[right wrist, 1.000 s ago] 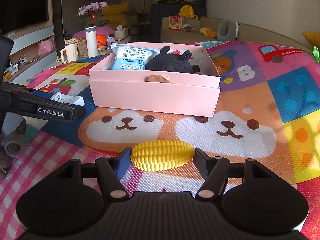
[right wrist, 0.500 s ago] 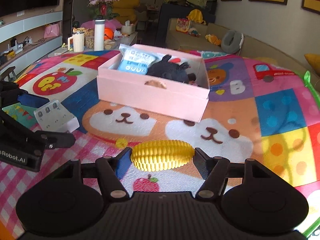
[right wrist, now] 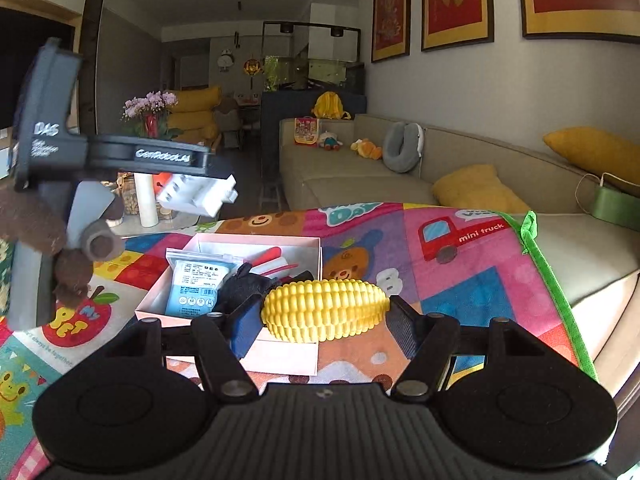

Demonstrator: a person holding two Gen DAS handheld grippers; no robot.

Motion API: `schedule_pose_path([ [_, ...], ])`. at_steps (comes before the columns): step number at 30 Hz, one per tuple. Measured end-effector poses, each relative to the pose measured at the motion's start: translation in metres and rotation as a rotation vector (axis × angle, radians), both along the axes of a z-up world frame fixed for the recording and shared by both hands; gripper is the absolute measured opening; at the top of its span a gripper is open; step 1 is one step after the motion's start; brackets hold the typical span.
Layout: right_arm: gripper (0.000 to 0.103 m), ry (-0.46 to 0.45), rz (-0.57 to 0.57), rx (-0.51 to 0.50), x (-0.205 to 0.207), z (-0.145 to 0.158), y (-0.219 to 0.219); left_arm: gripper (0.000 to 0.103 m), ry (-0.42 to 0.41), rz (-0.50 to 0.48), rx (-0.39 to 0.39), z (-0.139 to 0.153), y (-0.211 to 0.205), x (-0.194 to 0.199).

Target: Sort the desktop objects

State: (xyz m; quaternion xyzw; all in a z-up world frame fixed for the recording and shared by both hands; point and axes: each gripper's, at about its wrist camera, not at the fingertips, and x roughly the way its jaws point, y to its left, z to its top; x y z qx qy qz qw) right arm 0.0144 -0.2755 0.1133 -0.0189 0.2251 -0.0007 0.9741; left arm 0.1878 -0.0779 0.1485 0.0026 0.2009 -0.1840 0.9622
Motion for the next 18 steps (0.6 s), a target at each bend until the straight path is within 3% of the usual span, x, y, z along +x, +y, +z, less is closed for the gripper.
schedule_pose_path([
  [3, 0.067, 0.024, -0.005, 0.016, 0.005, -0.009, -0.005, 0.103, 0.058, 0.042, -0.035, -0.021, 0.023, -0.012],
  [6, 0.067, 0.051, -0.024, 0.025, 0.016, -0.015, -0.007, 0.103, 0.084, 0.068, -0.004, -0.052, 0.048, -0.045],
  [12, 0.067, 0.079, 0.013, 0.058, 0.038, -0.014, 0.007, 0.103, 0.180, 0.042, -0.008, -0.108, 0.082, -0.103],
  [18, 0.067, 0.095, 0.034, 0.080, 0.058, -0.001, 0.030, 0.103, 0.240, 0.046, -0.050, -0.132, 0.093, -0.115],
])
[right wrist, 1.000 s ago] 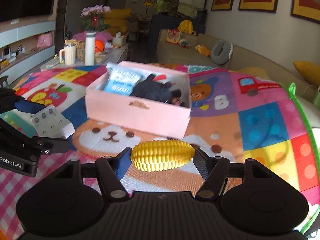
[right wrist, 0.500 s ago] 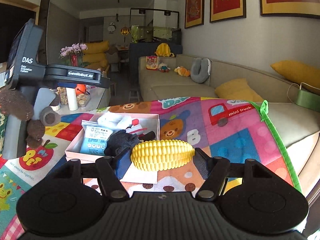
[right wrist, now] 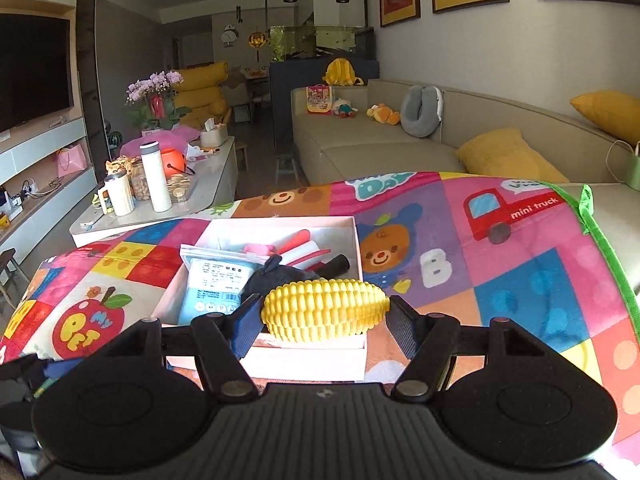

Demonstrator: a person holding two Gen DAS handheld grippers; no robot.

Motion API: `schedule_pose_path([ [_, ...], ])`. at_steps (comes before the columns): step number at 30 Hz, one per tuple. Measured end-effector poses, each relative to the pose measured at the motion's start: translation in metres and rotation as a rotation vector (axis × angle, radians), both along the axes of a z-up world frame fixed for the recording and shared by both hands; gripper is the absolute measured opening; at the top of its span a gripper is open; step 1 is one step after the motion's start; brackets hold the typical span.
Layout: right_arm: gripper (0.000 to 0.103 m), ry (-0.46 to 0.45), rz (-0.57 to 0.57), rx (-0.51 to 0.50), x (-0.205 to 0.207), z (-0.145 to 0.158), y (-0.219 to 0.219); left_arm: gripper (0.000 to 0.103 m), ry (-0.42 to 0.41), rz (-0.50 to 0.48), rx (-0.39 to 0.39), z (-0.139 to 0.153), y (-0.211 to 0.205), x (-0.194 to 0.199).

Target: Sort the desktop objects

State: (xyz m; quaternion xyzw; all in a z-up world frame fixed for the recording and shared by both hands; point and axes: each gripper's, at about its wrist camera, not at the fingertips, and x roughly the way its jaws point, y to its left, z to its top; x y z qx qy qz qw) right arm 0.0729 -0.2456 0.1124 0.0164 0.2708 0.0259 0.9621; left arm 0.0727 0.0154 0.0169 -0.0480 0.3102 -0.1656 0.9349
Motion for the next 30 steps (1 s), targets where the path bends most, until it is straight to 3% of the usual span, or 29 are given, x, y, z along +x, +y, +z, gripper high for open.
schedule_pose_path([
  [6, 0.068, -0.066, -0.051, -0.002, 0.067, 0.045, 0.011, 0.103, -0.035, 0.041, -0.056, 0.000, 0.007, 0.000],
  [8, 0.088, -0.008, -0.046, 0.019, 0.104, 0.053, 0.008, 0.103, -0.069, 0.076, -0.065, 0.004, 0.011, 0.006],
  [9, 0.093, 0.020, -0.055, 0.037, 0.120, 0.054, 0.006, 0.103, -0.086, 0.098, -0.068, 0.004, 0.014, 0.008],
  [11, 0.092, 0.073, -0.072, 0.060, 0.143, 0.055, 0.002, 0.103, -0.093, 0.148, -0.077, 0.002, 0.022, 0.015],
  [13, 0.092, 0.097, -0.076, 0.073, 0.157, 0.055, 0.000, 0.103, -0.033, 0.179, -0.095, -0.004, 0.029, 0.024],
  [15, 0.092, 0.106, -0.069, 0.059, 0.168, 0.055, 0.004, 0.103, 0.020, 0.168, -0.153, -0.009, 0.036, 0.031],
  [19, 0.096, 0.176, -0.014, 0.018, 0.209, 0.051, 0.033, 0.103, 0.020, 0.167, -0.188, -0.011, 0.040, 0.028],
  [23, 0.097, 0.381, 0.066, 0.078, 0.275, 0.025, 0.070, 0.103, 0.012, 0.155, -0.221, -0.013, 0.044, 0.026],
  [30, 0.097, 0.563, 0.049, -0.125, 0.360, -0.058, 0.129, 0.103, 0.023, 0.205, -0.340, -0.018, 0.062, 0.026],
])
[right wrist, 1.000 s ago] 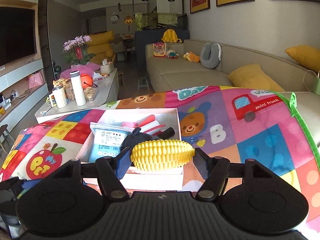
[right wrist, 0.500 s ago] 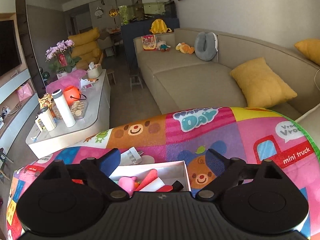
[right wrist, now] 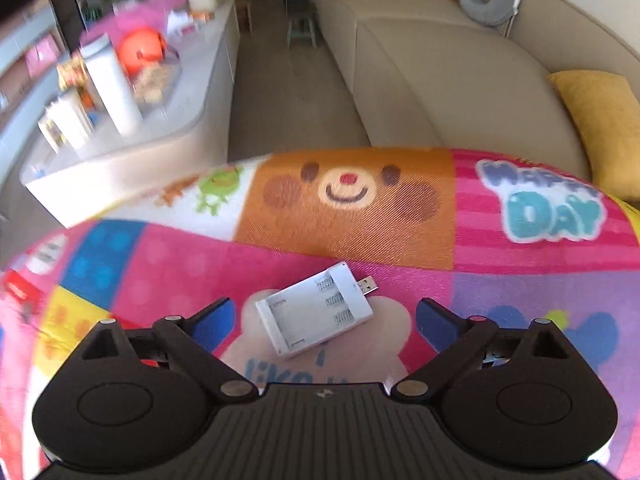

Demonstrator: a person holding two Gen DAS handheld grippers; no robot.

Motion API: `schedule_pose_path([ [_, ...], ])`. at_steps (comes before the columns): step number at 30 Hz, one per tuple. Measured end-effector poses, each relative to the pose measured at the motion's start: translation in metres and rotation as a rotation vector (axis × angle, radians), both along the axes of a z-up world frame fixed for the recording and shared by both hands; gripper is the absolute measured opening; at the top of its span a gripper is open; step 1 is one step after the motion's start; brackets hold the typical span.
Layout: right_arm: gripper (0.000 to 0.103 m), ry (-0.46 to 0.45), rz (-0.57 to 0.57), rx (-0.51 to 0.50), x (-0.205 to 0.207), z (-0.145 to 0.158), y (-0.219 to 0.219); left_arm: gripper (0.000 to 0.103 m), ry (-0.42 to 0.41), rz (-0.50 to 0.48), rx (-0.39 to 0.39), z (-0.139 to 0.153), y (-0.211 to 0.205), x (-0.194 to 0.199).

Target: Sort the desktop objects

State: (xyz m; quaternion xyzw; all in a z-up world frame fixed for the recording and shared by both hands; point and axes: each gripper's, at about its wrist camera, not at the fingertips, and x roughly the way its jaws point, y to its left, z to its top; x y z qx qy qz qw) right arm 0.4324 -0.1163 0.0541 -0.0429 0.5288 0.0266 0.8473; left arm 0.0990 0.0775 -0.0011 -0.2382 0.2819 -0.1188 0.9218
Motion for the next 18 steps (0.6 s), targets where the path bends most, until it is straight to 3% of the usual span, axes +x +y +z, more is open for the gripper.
schedule_pose_path([
  [4, 0.102, 0.053, 0.074, -0.073, 0.021, -0.021, 0.009, 0.103, -0.004, 0.002, -0.014, 0.000, 0.001, -0.001],
  [7, 0.103, 0.120, 0.164, -0.072, 0.027, -0.031, 0.014, 0.103, -0.007, 0.003, -0.031, -0.001, 0.003, -0.001],
  [10, 0.102, 0.127, 0.217, -0.145, 0.027, -0.038, 0.022, 0.103, -0.007, 0.004, -0.036, -0.001, 0.004, 0.000],
  [12, 0.091, 0.125, 0.224, -0.155, 0.025, -0.039, 0.022, 0.103, -0.008, 0.004, -0.040, -0.002, 0.005, 0.000],
  [13, 0.079, 0.120, 0.216, -0.130, 0.025, -0.034, 0.021, 0.103, -0.008, 0.005, -0.045, -0.002, 0.005, 0.000],
  [18, 0.079, 0.000, 0.163, -0.097, 0.008, 0.001, 0.012, 0.103, -0.011, 0.007, -0.054, -0.003, 0.006, 0.000],
])
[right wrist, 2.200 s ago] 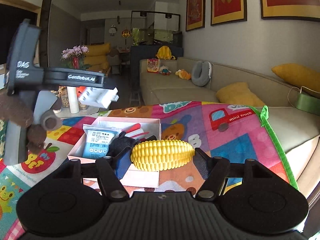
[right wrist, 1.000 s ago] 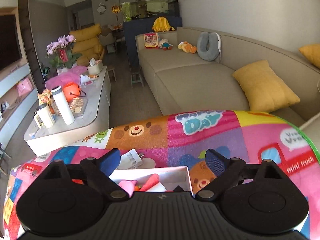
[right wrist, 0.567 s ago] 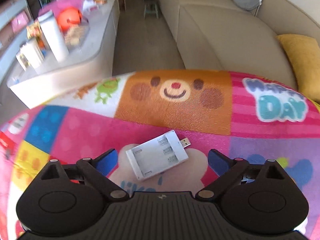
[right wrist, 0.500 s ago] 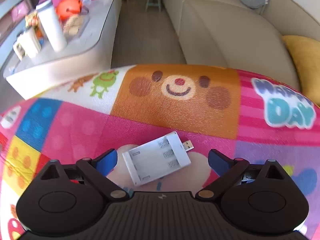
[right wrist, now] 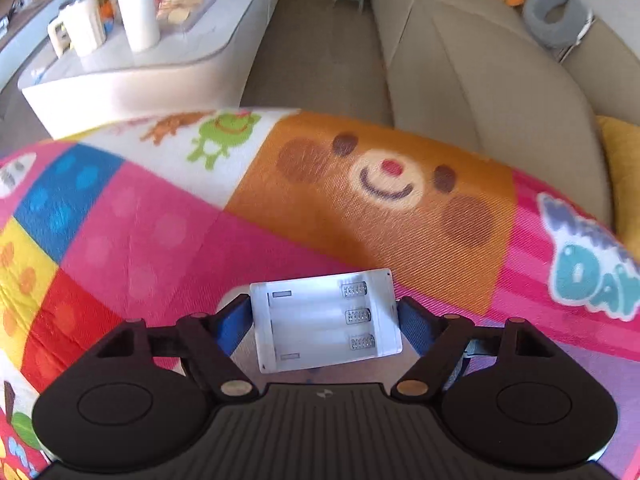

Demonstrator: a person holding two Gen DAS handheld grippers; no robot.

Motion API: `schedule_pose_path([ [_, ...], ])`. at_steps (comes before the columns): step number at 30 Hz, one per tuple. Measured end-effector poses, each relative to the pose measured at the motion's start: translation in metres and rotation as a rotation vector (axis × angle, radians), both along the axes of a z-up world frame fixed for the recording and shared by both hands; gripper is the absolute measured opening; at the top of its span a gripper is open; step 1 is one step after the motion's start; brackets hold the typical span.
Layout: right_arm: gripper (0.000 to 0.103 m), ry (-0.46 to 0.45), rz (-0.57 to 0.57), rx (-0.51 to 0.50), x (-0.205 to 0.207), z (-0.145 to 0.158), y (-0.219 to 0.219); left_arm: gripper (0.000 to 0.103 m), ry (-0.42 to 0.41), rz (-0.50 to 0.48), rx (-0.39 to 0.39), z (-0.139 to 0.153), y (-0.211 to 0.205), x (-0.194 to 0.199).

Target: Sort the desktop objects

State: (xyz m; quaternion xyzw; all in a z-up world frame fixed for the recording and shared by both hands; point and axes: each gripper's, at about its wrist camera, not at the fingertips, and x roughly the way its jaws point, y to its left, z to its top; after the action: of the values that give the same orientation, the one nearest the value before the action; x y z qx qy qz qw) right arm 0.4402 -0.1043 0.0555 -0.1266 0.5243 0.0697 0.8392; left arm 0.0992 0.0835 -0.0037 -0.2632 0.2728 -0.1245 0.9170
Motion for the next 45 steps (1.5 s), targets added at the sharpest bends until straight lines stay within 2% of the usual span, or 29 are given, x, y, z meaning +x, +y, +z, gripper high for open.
schedule_pose_path([
  [4, 0.079, -0.094, -0.027, 0.096, -0.033, 0.057, -0.020, 0.103, 0.000, 0.000, 0.000, 0.000, 0.000, 0.000],
  [9, 0.079, -0.177, 0.011, 0.193, -0.106, 0.126, -0.052, 0.103, 0.003, 0.000, 0.025, 0.001, -0.004, 0.000],
  [12, 0.079, -0.209, 0.006, 0.223, -0.146, 0.151, -0.074, 0.103, 0.008, -0.001, 0.057, 0.002, -0.008, 0.001],
  [15, 0.079, -0.262, -0.016, 0.283, -0.197, 0.163, -0.105, 0.103, 0.015, -0.002, 0.108, 0.004, -0.015, 0.002],
  [18, 0.079, -0.298, -0.011, 0.261, -0.257, 0.143, -0.122, 0.103, 0.027, -0.004, 0.176, 0.007, -0.024, 0.004],
  [20, 0.080, -0.285, 0.005, 0.236, -0.294, 0.118, -0.126, 0.103, 0.038, -0.006, 0.235, 0.008, -0.032, 0.005],
  [22, 0.080, -0.242, 0.019, 0.212, -0.329, 0.080, -0.124, 0.103, 0.049, -0.006, 0.288, 0.009, -0.039, 0.005],
  [24, 0.080, -0.193, 0.010, 0.202, -0.353, 0.045, -0.122, 0.103, 0.057, 0.005, 0.340, 0.011, -0.045, 0.003],
  [27, 0.080, -0.112, -0.031, 0.240, -0.374, 0.004, -0.123, 0.103, 0.063, 0.011, 0.396, 0.013, -0.052, 0.000],
  [30, 0.080, -0.079, -0.065, 0.289, -0.385, -0.020, -0.123, 0.103, 0.079, -0.011, 0.431, 0.013, -0.058, -0.004],
  [32, 0.080, -0.113, -0.074, 0.282, -0.391, -0.025, -0.122, 0.103, 0.085, -0.020, 0.442, 0.013, -0.061, -0.009],
  [36, 0.090, -0.210, -0.082, 0.281, -0.406, -0.020, -0.129, 0.103, 0.091, -0.056, 0.439, 0.014, -0.067, -0.026],
  [40, 0.103, -0.322, -0.072, 0.211, -0.425, -0.017, -0.138, 0.103, 0.042, -0.180, 0.445, 0.016, -0.084, -0.050],
  [42, 0.103, -0.318, -0.036, 0.199, -0.432, -0.020, -0.139, 0.103, 0.023, -0.218, 0.457, 0.017, -0.096, -0.059],
  [45, 0.103, -0.321, 0.016, 0.158, -0.440, -0.031, -0.135, 0.103, 0.030, -0.271, 0.406, 0.020, -0.107, -0.065],
])
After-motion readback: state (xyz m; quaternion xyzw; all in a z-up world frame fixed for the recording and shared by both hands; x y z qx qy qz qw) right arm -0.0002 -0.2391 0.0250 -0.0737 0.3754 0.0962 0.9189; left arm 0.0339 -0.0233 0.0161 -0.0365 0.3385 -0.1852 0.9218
